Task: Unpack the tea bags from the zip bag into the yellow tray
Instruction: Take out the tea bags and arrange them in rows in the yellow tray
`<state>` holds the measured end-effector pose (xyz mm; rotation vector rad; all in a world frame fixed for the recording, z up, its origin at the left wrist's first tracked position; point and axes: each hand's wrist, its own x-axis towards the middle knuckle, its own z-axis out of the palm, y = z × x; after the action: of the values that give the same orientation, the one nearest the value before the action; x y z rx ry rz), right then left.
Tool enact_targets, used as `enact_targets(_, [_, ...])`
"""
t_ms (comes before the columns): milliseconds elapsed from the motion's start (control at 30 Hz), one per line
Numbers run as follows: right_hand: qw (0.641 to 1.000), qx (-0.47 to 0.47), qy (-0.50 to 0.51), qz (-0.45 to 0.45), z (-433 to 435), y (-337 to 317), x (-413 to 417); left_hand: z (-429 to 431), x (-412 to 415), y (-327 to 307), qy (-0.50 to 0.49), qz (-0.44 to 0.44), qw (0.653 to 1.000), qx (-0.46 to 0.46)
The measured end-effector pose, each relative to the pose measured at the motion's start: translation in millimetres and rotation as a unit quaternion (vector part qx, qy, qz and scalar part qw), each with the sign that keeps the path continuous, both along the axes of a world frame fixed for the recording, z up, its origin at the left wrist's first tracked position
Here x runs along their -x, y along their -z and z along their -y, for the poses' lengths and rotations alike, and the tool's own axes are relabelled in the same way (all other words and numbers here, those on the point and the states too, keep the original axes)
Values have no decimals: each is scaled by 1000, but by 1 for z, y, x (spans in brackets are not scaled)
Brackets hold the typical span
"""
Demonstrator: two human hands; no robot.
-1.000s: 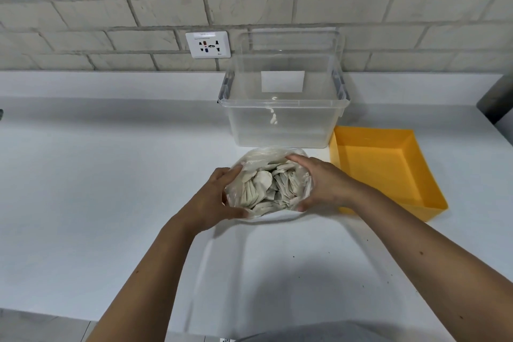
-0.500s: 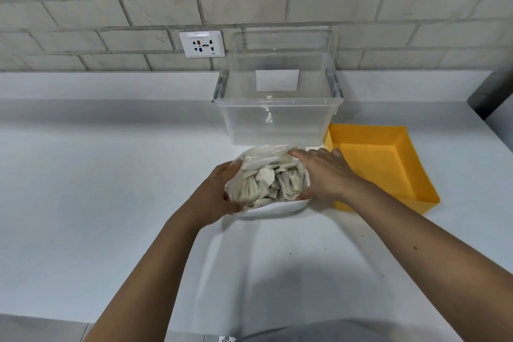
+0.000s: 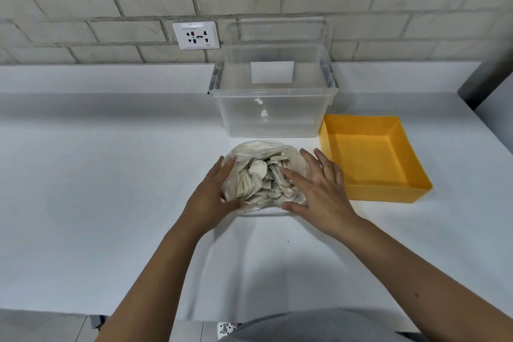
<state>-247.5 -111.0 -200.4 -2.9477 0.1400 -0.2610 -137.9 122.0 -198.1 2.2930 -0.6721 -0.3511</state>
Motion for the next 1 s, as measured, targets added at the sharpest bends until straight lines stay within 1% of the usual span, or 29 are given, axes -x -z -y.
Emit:
enact_targets(33, [1000,-13,1,12,0,0,2,-1,3,-2,-22,31,999,3])
enact_targets(100, [998,-40,3,41,-1,-2,6,0,11,-9,-73,139,988,6])
enact_targets(167, [996,-70,5,62,-2,-1,10,5,23,-12,-97,258,961,-7])
enact_targets(200, [994,-84,5,71,-3,-1,12,8,27,-12,-94,303,948,-19])
enact_targets(233, [992,-100,6,79,-5,-1,13,13,28,-10,-85,334,938,-37])
enact_targets(300, [987,-131,9,92,-7,-1,15,20,30,-4,-65,340,935,-81])
enact_targets(400, [980,-163,9,113,-8,-3,16,26,28,2,-46,299,945,-127])
enact_targets(467, [975,-183,16,123,-7,-7,16,27,28,-2,-56,256,958,-117])
enact_targets(533, [969,-210,24,129,-6,-12,16,28,29,-12,-89,155,983,-51])
enact_targets(567, [964,-232,24,126,-6,-15,15,29,30,-17,-112,79,991,4])
enact_targets(600, [958,-261,23,117,-6,-19,14,30,31,-23,-133,1,989,68])
enact_targets(667, [938,-334,25,86,-7,-27,10,34,35,-32,-171,-120,960,186])
enact_targets(767, [890,-453,44,27,-11,-37,1,39,40,-43,-183,-240,910,284])
enact_targets(867, [844,-534,52,-24,-17,-44,-3,42,41,-49,-168,-301,876,337])
enact_targets(933, [810,-581,52,-59,-20,-46,-4,42,41,-51,-154,-326,863,355])
enact_targets(1000, [794,-602,53,-70,-22,-46,-4,42,41,-50,-151,-344,852,365])
